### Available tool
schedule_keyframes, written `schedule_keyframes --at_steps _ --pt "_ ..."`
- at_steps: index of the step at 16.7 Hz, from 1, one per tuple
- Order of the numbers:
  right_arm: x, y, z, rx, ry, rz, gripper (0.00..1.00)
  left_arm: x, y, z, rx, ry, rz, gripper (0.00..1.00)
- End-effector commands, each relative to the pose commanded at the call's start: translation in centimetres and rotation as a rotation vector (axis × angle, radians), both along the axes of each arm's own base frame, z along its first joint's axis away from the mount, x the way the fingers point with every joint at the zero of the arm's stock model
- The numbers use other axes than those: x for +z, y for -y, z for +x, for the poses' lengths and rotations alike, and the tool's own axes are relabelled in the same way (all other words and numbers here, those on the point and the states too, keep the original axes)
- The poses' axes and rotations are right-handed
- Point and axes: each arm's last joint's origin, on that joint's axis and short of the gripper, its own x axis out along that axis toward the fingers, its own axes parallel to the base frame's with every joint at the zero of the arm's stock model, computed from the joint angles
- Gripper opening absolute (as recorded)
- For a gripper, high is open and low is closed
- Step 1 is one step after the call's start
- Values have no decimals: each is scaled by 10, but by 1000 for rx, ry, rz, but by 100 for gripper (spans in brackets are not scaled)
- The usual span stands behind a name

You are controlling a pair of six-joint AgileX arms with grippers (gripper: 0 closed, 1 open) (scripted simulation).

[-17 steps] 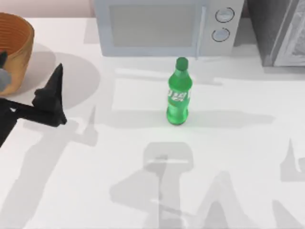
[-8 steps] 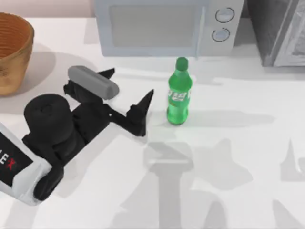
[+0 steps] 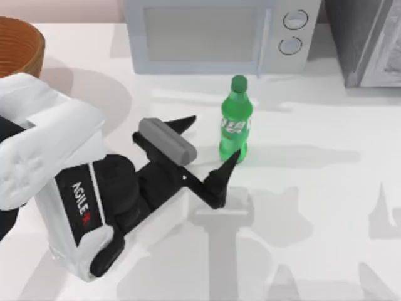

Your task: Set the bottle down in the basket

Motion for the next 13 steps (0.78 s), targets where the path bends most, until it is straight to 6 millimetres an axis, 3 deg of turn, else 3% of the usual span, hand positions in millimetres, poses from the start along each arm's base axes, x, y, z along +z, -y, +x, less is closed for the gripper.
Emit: schedule_keyframes --at_steps 7,13 --pt "0 0 0 0 0 0 100 -1 2 3 1 0 0 100" --pt "0 0 0 0 0 0 100 -2 33 32 -2 2 -1 100"
